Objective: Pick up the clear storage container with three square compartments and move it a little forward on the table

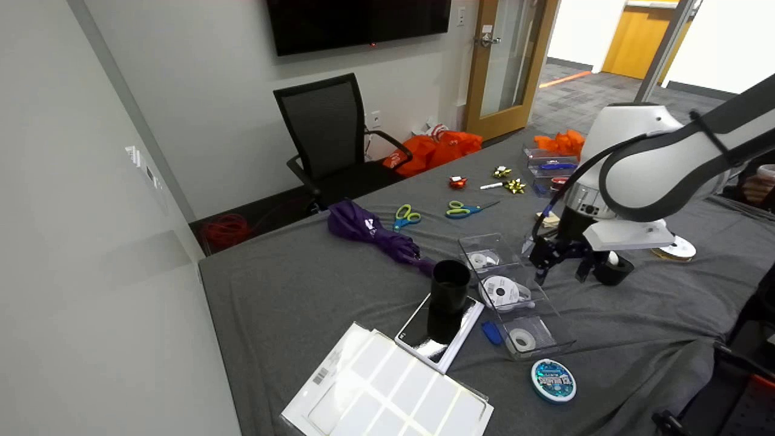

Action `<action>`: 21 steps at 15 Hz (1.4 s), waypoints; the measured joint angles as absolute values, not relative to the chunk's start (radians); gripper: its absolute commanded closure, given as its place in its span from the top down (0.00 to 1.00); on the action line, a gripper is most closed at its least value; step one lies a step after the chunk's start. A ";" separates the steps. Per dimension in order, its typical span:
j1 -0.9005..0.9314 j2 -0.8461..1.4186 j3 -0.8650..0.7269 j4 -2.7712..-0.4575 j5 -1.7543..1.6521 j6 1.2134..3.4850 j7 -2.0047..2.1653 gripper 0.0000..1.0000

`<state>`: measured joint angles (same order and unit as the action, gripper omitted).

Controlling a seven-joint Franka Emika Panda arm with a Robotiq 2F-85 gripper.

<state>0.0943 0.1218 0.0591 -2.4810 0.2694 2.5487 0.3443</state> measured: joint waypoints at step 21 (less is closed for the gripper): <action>0.103 0.325 0.066 -2.428 0.192 2.526 0.278 1.00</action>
